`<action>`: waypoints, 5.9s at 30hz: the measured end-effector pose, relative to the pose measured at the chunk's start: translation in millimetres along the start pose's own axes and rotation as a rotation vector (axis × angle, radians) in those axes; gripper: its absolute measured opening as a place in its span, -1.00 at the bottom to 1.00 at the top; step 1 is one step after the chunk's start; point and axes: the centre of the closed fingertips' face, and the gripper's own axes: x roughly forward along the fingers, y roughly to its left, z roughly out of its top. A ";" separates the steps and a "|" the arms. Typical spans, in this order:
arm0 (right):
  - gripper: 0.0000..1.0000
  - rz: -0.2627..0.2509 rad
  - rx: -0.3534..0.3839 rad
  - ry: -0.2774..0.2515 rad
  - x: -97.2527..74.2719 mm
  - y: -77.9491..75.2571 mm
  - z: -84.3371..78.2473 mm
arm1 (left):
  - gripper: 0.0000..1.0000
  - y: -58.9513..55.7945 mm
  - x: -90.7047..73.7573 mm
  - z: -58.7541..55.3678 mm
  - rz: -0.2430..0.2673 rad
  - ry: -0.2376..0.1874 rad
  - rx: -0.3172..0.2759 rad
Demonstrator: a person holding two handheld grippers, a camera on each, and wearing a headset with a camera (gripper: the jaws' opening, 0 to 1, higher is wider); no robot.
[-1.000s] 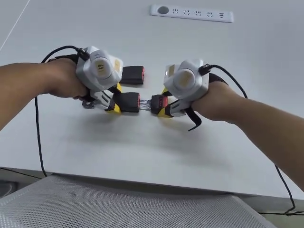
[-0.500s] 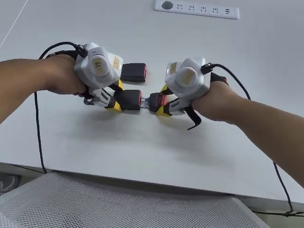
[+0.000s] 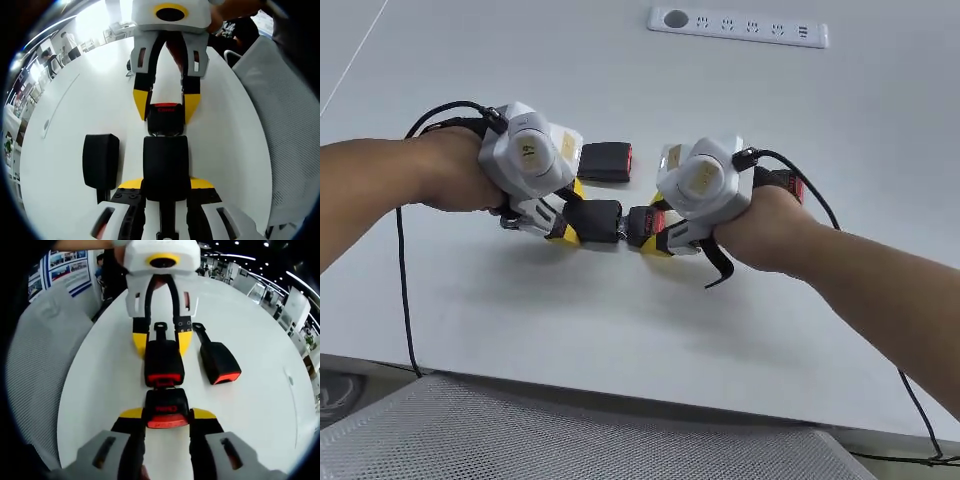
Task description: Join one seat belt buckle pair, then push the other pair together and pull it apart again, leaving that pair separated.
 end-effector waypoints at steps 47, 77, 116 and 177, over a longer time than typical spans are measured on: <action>-0.35 0.031 0.020 -0.021 -2.2 1.2 -5.3 | -0.39 2.5 -0.7 -0.6 -0.008 0.003 -0.012; -0.27 0.008 0.007 -0.014 -11.6 2.5 5.6 | -0.33 1.7 -2.8 -0.4 0.035 0.066 -0.034; -0.23 -0.136 0.039 0.120 -104.7 -84.8 -106.3 | -0.23 97.0 -22.0 24.4 0.128 -0.012 -0.039; -0.30 -0.077 0.049 0.118 -75.4 -80.4 -102.8 | -0.34 90.9 2.6 8.5 0.027 0.051 0.010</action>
